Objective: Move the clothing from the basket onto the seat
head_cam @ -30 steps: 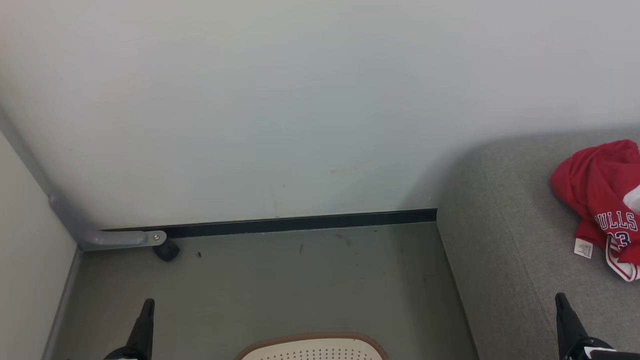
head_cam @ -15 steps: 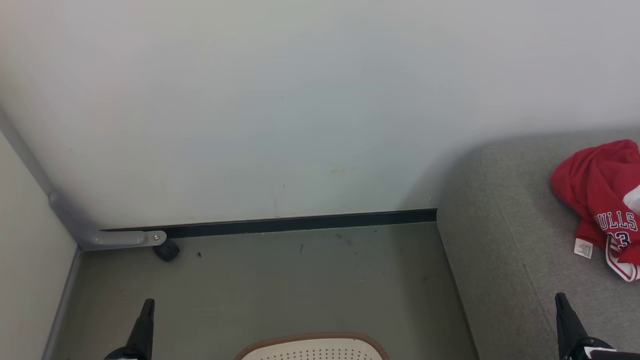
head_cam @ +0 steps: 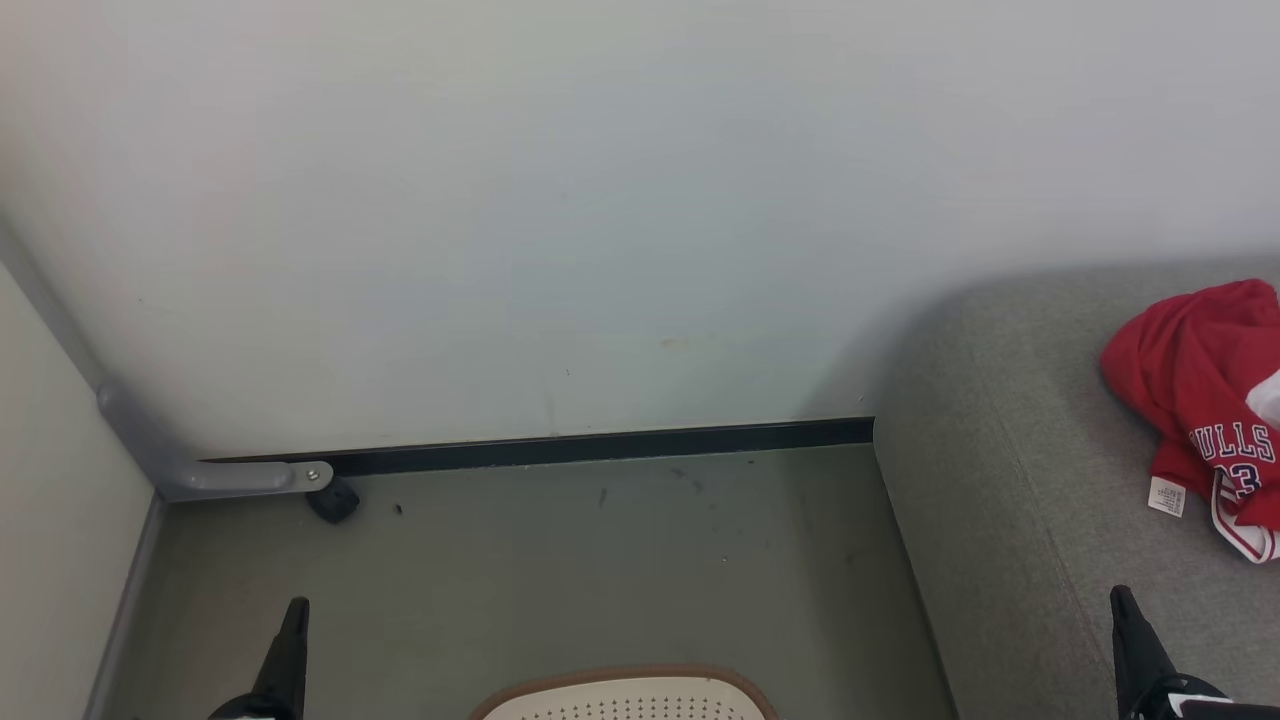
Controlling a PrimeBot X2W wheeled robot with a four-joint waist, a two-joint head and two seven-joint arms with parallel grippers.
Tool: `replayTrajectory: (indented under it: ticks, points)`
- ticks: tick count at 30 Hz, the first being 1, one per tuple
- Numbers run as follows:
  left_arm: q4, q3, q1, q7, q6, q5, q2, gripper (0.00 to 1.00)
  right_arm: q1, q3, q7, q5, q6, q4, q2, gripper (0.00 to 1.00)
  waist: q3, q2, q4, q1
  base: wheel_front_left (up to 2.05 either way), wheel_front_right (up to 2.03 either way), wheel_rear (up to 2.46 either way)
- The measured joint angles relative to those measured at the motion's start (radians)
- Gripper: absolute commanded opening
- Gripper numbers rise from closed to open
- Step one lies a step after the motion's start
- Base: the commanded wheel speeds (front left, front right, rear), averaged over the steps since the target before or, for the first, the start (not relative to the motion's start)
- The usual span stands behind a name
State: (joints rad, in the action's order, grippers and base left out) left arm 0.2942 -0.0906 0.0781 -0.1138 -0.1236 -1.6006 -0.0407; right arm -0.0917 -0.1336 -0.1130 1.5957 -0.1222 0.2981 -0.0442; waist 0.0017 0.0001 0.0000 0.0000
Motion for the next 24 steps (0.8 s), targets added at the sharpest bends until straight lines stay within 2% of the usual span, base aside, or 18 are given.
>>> replayTrajectory:
  ticks: [24]
  points:
    - [0.0,0.0,0.0,0.0,0.0,0.0,0.0,0.0,0.0,0.0,0.0,0.0,0.0,0.0,0.0,0.0,0.0,0.0,0.0,0.0,0.0,0.0,0.0]
